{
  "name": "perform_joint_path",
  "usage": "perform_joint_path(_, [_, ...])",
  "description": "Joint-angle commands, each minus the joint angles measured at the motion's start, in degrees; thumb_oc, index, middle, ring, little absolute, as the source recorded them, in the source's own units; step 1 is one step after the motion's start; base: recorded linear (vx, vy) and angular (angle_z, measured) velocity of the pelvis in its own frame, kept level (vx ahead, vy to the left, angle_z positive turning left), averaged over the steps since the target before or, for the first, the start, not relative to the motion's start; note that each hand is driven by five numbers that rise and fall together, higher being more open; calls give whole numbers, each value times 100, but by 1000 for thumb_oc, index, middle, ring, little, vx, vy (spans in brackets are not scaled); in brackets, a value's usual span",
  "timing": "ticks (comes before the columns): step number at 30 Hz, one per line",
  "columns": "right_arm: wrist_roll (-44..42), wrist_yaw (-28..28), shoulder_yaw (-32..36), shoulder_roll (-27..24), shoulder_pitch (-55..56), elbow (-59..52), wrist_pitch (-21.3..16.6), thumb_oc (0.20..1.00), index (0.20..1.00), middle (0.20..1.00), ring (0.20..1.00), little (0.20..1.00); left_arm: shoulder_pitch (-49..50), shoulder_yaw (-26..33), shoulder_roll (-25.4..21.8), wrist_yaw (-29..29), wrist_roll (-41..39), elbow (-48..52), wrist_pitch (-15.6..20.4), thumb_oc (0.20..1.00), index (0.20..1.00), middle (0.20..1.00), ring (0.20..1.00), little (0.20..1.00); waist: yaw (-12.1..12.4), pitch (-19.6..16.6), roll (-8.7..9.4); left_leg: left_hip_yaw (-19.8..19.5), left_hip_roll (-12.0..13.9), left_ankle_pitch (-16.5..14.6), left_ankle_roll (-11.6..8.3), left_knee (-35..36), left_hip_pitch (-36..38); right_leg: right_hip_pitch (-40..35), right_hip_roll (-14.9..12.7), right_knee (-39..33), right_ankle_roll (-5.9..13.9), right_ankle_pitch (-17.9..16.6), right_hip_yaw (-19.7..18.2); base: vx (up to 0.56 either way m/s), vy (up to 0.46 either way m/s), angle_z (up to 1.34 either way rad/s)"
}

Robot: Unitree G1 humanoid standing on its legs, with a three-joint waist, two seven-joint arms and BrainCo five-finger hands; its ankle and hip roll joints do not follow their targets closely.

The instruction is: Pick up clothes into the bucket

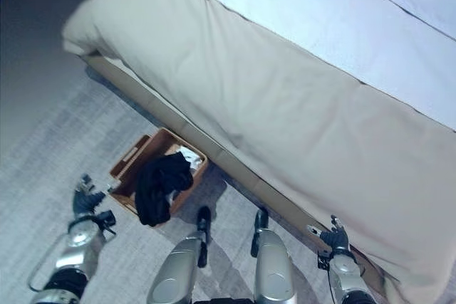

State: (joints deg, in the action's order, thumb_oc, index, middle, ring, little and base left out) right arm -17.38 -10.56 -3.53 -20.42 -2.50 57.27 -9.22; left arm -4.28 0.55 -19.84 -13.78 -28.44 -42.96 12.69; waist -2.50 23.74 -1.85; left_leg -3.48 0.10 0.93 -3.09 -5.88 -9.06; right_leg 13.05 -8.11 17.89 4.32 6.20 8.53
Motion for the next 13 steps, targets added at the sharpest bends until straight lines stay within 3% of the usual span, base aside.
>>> perform_joint_path(1, [115, 159, 162, -92, 289, 23, 7, 1000, 1000, 1000, 1000, 1000, 73, -156, 8, 582, 282, -446, -58, 1000, 1000, 1000, 1000, 1000, -221, -460, 64, -29, -22, 85, -132, -45, -12, -239, 43, -430, 118, -304, -56, 73, -64, 7])
perform_joint_path(6, [485, 377, 19, -49, 412, 292, 112, 1000, 1000, 1000, 1000, 1000, 359, -251, 372, 898, 748, -1380, -251, 1000, 1000, 1000, 1000, 1000, -208, -795, 27, 56, 54, 61, -161, 40, 353, -654, 121, -630, 88, -246, -44, 62, -67, 2])
perform_joint_path(7, [572, 431, -2, 10, 428, 567, 193, 1000, 1000, 1000, 1000, 1000, 442, -238, 561, 947, 1001, -1936, -378, 1000, 1000, 1000, 1000, 1000, -184, -973, 52, 104, 60, 12, -170, 22, 497, -860, 152, -798, 86, -251, -50, 95, -97, -3])
perform_joint_path(13, [711, 475, 20, 186, 512, 1058, 332, 1000, 1000, 1000, 1000, 1000, 678, -237, 920, 1031, 1374, -2602, -559, 1000, 1000, 1000, 1000, 1000, -93, -1328, 147, 159, 45, -179, -173, -123, 784, -1430, 202, -1358, 92, -340, -55, 65, -50, -3])
